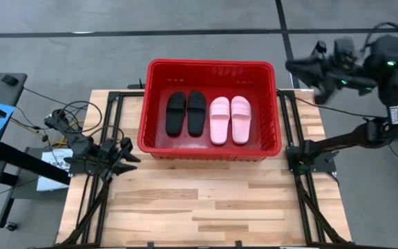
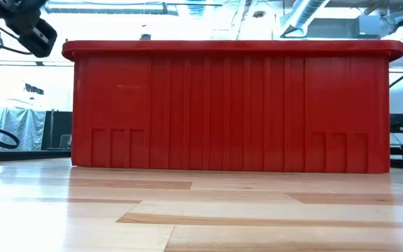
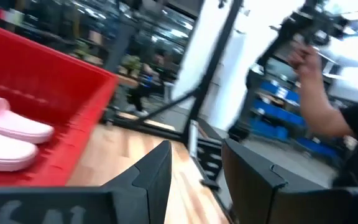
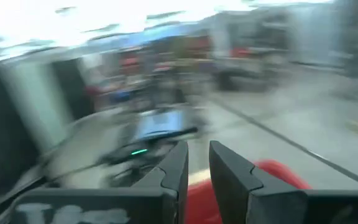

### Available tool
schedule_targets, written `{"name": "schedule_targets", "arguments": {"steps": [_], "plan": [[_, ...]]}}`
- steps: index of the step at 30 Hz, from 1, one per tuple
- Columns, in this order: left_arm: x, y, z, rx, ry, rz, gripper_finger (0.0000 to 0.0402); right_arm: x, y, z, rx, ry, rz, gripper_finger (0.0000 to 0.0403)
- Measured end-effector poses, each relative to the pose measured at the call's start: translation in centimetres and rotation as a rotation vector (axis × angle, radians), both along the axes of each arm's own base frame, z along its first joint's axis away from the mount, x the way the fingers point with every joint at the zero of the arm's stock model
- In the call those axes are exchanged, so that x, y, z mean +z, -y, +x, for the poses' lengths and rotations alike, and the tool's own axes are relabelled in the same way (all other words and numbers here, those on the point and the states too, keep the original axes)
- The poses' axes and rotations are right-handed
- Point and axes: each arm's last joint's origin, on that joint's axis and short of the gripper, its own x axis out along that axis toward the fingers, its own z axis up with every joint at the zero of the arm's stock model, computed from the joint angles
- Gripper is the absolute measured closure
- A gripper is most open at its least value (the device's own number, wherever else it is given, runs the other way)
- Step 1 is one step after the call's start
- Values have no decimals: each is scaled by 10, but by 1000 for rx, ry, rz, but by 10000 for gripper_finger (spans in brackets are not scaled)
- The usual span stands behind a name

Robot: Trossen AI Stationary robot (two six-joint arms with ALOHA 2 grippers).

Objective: Pick and place slides into bin
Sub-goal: Return to Home Position

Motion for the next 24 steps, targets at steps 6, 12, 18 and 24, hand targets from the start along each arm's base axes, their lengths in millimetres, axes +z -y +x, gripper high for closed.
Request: {"name": "schedule_targets", "arguments": {"steps": [6,12,18,24], "plan": [[1,0,0,5,14,9,269,4,-35,-3,501,79,-168,346],[7,5,-3,-166,127,131,269,-26,-69,13,681,77,-215,346],[7,7,-5,-262,169,187,269,-75,-94,10,699,89,-190,346],[6,8,-4,-266,154,190,269,-134,-111,-3,835,182,-219,346]]}}
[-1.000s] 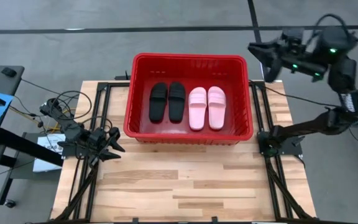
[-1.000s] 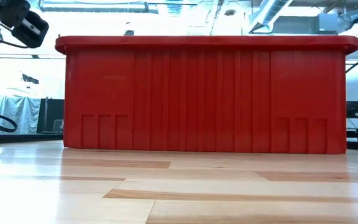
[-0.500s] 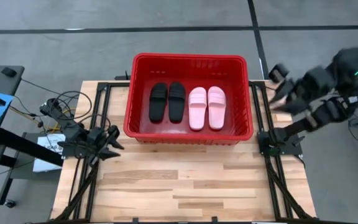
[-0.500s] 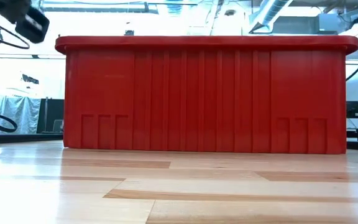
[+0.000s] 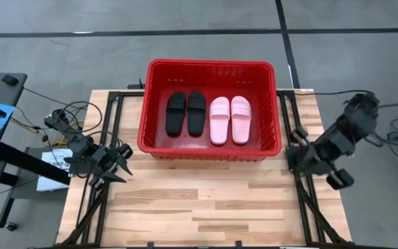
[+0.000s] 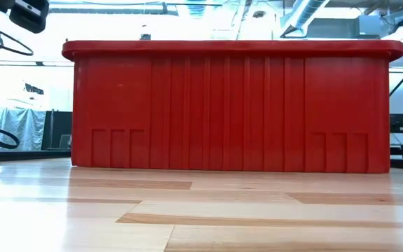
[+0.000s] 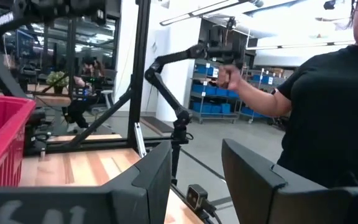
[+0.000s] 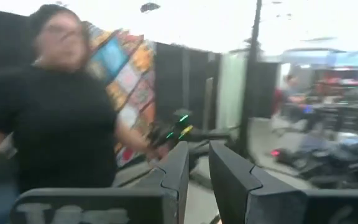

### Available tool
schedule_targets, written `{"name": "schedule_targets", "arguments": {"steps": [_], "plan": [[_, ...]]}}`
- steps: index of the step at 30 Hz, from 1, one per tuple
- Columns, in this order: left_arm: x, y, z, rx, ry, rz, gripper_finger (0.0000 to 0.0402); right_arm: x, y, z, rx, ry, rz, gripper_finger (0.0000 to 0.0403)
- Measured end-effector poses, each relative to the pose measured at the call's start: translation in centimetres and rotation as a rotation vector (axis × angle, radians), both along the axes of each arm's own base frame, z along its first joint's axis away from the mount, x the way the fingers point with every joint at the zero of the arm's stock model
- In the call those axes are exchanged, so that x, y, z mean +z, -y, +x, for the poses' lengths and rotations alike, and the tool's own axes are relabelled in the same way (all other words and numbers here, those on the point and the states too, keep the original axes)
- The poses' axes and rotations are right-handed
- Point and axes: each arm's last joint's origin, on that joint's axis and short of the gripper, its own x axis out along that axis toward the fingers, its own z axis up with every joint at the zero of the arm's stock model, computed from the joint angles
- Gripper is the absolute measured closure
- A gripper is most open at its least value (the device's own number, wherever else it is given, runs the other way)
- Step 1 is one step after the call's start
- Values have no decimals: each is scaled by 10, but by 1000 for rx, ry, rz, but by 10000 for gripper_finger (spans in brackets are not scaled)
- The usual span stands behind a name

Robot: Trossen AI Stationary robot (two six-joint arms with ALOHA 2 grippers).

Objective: Pick and place slides into bin
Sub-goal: Return to Home Position

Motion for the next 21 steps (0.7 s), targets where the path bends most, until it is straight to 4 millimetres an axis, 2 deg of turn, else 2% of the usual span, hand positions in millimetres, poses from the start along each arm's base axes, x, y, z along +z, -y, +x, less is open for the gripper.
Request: {"name": "schedule_targets", "arguments": {"steps": [3,10,15,21], "plan": [[0,0,0,0,0,0,269,-36,-2,-9,52,-40,-25,346],[0,0,0,2,6,9,269,-104,-6,-13,30,-87,9,346],[0,0,0,7,23,35,269,-144,-8,-16,63,-130,27,346],[0,0,0,4,24,37,269,-181,-11,-23,126,-120,67,346]]}}
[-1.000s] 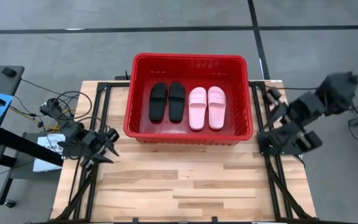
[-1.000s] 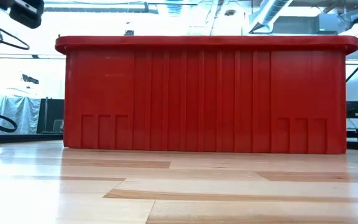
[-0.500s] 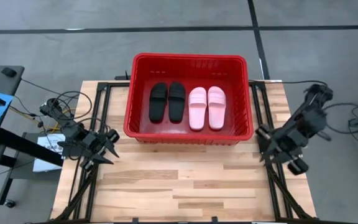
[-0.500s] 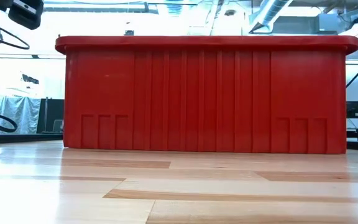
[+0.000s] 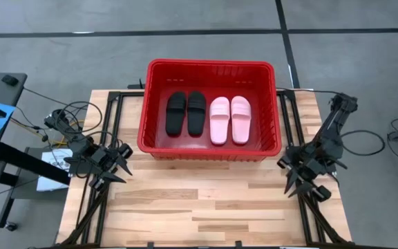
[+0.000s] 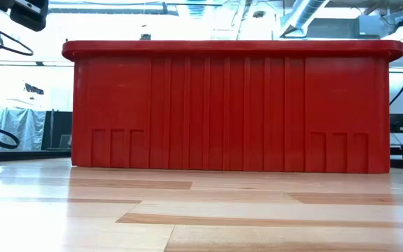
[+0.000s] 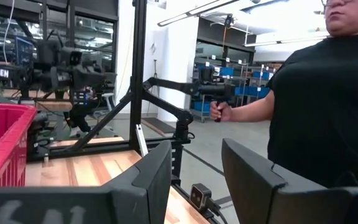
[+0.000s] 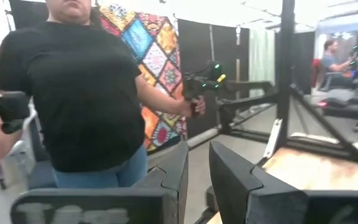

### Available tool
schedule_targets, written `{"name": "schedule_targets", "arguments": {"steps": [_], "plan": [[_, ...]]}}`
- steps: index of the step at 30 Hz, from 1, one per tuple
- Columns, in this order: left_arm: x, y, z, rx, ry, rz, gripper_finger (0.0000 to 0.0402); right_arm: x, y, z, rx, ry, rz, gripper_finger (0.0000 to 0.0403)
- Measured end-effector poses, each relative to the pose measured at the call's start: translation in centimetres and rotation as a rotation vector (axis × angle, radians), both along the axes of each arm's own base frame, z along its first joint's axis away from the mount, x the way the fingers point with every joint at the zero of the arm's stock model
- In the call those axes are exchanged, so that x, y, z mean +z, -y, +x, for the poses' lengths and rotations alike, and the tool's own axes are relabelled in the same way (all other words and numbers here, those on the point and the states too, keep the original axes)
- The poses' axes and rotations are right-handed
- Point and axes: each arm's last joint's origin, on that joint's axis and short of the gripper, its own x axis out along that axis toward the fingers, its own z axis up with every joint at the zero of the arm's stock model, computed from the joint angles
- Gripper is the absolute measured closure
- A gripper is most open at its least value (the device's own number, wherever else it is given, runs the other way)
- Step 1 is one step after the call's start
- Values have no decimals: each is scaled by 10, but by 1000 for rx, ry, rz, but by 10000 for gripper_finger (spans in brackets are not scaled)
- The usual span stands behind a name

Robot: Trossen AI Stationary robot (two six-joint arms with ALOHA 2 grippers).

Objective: Pick and place slides into bin
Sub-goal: Return to Home Position

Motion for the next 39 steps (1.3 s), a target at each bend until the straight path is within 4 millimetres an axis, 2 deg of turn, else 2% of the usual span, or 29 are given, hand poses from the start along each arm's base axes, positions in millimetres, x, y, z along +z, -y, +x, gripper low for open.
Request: {"name": "schedule_targets", "arguments": {"steps": [8,15,25,33,39], "plan": [[-2,0,0,0,-17,13,269,-44,-4,-11,92,7,33,346],[-9,1,1,0,-95,27,269,-68,-5,-18,141,-17,50,346],[-13,-2,4,111,-187,-65,269,-87,-5,-18,18,-236,111,346],[-25,-2,4,105,-371,-143,269,-106,0,-16,-161,-489,158,346],[-29,-1,3,72,-442,-187,269,-110,1,-16,-175,-568,198,346]]}}
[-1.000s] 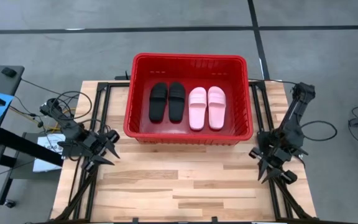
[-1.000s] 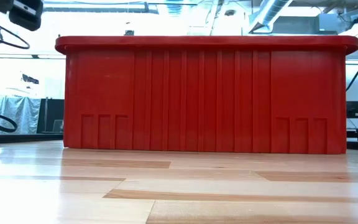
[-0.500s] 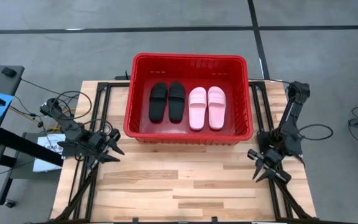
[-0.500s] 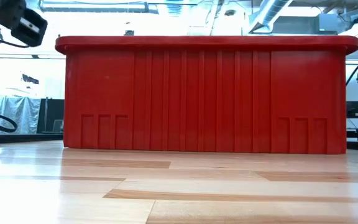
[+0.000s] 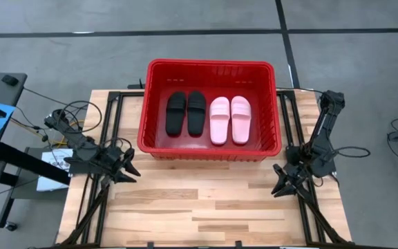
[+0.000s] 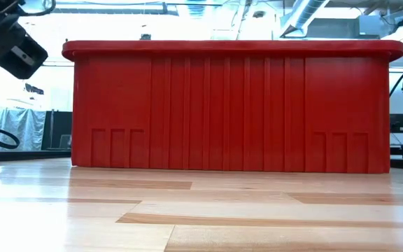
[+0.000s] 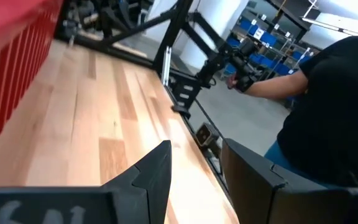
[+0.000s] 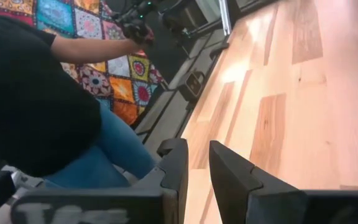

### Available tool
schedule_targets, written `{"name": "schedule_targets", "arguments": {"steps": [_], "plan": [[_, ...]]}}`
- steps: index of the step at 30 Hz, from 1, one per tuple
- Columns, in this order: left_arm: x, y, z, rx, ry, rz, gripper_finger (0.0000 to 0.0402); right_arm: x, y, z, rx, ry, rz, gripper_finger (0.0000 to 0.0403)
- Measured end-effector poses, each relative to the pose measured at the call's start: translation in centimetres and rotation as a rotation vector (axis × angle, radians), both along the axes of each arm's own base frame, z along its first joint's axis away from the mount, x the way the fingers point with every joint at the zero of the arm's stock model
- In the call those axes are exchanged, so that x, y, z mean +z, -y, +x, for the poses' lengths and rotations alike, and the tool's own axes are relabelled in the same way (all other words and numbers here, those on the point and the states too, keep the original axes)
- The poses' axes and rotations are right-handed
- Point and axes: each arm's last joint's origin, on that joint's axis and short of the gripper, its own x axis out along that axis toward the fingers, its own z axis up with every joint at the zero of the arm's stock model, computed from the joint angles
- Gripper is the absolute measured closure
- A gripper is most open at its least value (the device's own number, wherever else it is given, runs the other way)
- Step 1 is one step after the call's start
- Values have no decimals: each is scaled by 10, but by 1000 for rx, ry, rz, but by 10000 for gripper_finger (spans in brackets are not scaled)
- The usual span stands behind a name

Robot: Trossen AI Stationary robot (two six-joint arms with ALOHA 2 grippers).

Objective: Pick and place slides into bin
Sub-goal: Return to Home Position

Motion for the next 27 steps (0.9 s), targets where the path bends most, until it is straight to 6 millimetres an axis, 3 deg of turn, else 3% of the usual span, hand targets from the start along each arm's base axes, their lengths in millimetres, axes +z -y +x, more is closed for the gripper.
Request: {"name": "schedule_targets", "arguments": {"steps": [27], "plan": [[-25,-3,-4,14,-241,94,269,0,0,0,1,-6,3,346]]}}
